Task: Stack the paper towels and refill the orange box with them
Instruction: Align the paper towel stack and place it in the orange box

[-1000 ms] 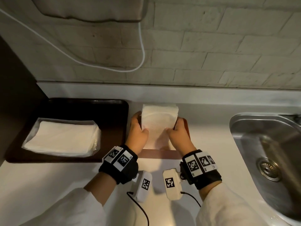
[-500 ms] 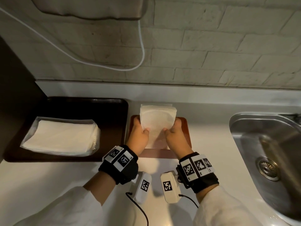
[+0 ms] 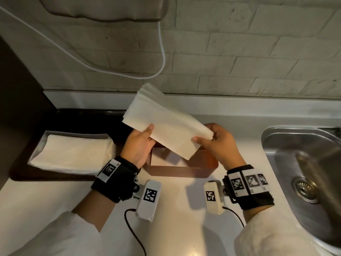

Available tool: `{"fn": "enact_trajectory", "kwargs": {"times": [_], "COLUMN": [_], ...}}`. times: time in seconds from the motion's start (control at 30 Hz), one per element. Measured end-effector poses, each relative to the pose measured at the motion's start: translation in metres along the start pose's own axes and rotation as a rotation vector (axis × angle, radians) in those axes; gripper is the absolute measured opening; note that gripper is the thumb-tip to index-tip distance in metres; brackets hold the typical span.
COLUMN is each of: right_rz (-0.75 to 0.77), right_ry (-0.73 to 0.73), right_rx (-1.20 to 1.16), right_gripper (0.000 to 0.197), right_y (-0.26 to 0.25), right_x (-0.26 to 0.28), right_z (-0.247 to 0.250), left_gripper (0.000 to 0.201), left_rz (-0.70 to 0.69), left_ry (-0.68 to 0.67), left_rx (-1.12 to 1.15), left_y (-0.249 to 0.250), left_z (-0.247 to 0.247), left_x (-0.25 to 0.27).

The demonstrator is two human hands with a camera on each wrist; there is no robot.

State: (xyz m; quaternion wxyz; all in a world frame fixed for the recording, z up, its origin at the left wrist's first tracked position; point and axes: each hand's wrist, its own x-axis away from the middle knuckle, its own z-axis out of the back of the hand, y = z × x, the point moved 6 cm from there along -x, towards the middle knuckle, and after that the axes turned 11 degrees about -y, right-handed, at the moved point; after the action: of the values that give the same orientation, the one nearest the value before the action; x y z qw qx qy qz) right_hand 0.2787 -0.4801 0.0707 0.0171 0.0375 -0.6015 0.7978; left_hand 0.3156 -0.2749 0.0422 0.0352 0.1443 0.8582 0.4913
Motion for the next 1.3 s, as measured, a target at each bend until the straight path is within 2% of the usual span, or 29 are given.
{"fn": "enact_trajectory", "kwargs": {"times": [0.07,0.1,0.17,0.2,0.27,0.33,0.37,0.4,0.47,0.53,0.6,0.67,0.7,0.77,0.83,0.9,1.0,1.13,1.23,1.3], "right_rz": [0.07,0.113,0.18,0.202,0.241,0.239,0.234,0.236,0.256,0.292,0.315,0.239,0.17,0.063,0.038,0.032,-0.027,-0.051,-0.032,-0.025], "right_ry": [0.07,0.103,0.148,0.161,0.141,0.097,0.078,0.059,0.039,0.059,0.14,0.193,0.177,0.08,0.02,0.027,-0.003,-0.005,0.029,0.017], "right_rx": [-0.092,-0.054,0.155,0.263,0.428,0.596,0.66,0.703,0.743,0.733,0.652,0.344,0.173,-0.051,-0.05,-0.001,-0.022,0.015,0.005,0.023], "right_gripper": [0.027,0.028,0.028,0.028,0.031,0.039,0.043,0.046,0.049,0.054,0.07,0.081,0.078,0.06,0.04,0.031,0.036,0.03,0.025,0.024], "right_y": [-0.015,-0.023,-0.04,-0.046,-0.053,-0.051,-0.049,-0.047,-0.046,-0.046,-0.04,-0.02,-0.007,0.011,0.018,0.017,0.029,0.037,0.038,0.036], "right_x": [0.005,0.007,0.009,0.009,0.005,0.0,-0.002,-0.004,-0.007,-0.007,-0.003,0.001,0.003,0.007,0.009,0.009,0.005,0.002,-0.001,-0.002], "right_z": [0.013,0.018,0.022,0.02,0.01,-0.003,-0.009,-0.015,-0.026,-0.03,-0.023,-0.014,-0.015,-0.028,-0.039,-0.043,-0.048,-0.055,-0.052,-0.053], "left_gripper": [0.054,0.067,0.088,0.094,0.09,0.081,0.078,0.076,0.068,0.048,0.031,0.027,0.028,0.03,0.032,0.039,0.055,0.053,0.06,0.075], "left_rz": [-0.021,-0.058,-0.164,-0.211,-0.265,-0.228,-0.184,-0.133,-0.077,-0.068,-0.055,-0.059,-0.077,-0.128,-0.181,-0.192,-0.112,-0.045,-0.057,-0.162], "left_ry": [0.1,0.167,0.266,0.253,0.087,-0.151,-0.228,-0.248,-0.193,-0.112,-0.061,-0.029,-0.026,-0.037,-0.039,-0.04,-0.057,-0.037,-0.057,-0.095], "left_rx": [-0.072,-0.118,-0.299,-0.42,-0.605,-0.721,-0.795,-0.85,-0.872,-0.797,-0.707,-0.644,-0.62,-0.625,-0.683,-0.696,-0.644,-0.746,-0.689,-0.758], "left_y": [0.0,0.001,0.013,0.018,0.02,0.008,-0.003,-0.011,-0.022,-0.027,-0.028,-0.026,-0.024,-0.017,-0.011,-0.008,-0.016,-0.027,-0.017,0.003], "left_z": [0.014,0.024,0.032,0.029,0.005,-0.025,-0.033,-0.038,-0.037,-0.033,-0.03,-0.024,-0.021,-0.022,-0.026,-0.028,-0.027,-0.023,-0.028,-0.035], "left_x": [0.002,0.002,0.005,0.007,0.008,0.012,0.01,0.01,0.007,0.004,0.003,0.002,0.001,0.004,0.006,0.006,0.005,0.001,0.002,0.002]}}
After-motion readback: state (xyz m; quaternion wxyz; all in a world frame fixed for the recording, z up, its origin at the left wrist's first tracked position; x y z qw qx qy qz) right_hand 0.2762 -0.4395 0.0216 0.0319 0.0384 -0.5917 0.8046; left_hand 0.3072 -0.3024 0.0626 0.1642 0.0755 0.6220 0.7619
